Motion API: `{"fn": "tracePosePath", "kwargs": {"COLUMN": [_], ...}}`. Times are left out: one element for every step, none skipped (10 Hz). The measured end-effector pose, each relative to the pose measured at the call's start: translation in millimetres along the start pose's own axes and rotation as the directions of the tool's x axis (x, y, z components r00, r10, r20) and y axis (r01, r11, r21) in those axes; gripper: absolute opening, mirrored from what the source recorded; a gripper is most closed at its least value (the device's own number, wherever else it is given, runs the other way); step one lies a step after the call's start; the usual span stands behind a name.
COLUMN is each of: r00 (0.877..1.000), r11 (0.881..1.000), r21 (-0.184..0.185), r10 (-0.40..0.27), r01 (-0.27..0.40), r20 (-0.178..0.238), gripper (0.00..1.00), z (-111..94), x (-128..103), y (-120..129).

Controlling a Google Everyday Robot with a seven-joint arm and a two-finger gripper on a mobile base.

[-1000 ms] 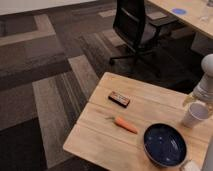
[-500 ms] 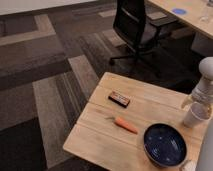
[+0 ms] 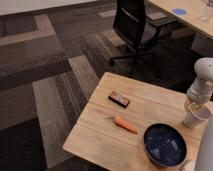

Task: Place the ceramic cup in the ceramic bowl

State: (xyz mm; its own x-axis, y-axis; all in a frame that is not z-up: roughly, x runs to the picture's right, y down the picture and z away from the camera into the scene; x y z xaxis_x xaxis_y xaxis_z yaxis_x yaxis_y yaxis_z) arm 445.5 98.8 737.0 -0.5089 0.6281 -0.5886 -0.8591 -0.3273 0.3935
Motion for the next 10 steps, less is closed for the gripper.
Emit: {"fn": "tracePosePath", "kwargs": {"r00": [0.999,0.994,0.992,0.981,0.963,0.923,0.887,0.842,0.793,0.770], "r11": [1.000,0.996,0.995,0.987,0.972,0.934,0.897,0.850,0.798,0.773], "r21": [0.007,0.019,0.021,0.040,0.051,0.033,0.026,0.024,0.016,0.009], "r10": [-0.022,-0.084,-0.098,-0.156,-0.233,-0.357,-0.440,-0.524,-0.600,-0.633], "r01": [0.022,0.083,0.097,0.152,0.228,0.356,0.441,0.525,0.602,0.635], "r20": [0.024,0.070,0.080,0.115,0.138,0.141,0.139,0.132,0.101,0.081], "gripper": [0.00,0.00,0.00,0.00,0.00,0.00,0.00,0.00,0.00,0.00], "z": [-7,-26,-30,-46,-64,-80,-87,-92,-97,-99], "x": [-3,-6,-6,-3,10,37,56,77,103,116], "y": [4,17,20,30,45,67,77,85,86,85]}}
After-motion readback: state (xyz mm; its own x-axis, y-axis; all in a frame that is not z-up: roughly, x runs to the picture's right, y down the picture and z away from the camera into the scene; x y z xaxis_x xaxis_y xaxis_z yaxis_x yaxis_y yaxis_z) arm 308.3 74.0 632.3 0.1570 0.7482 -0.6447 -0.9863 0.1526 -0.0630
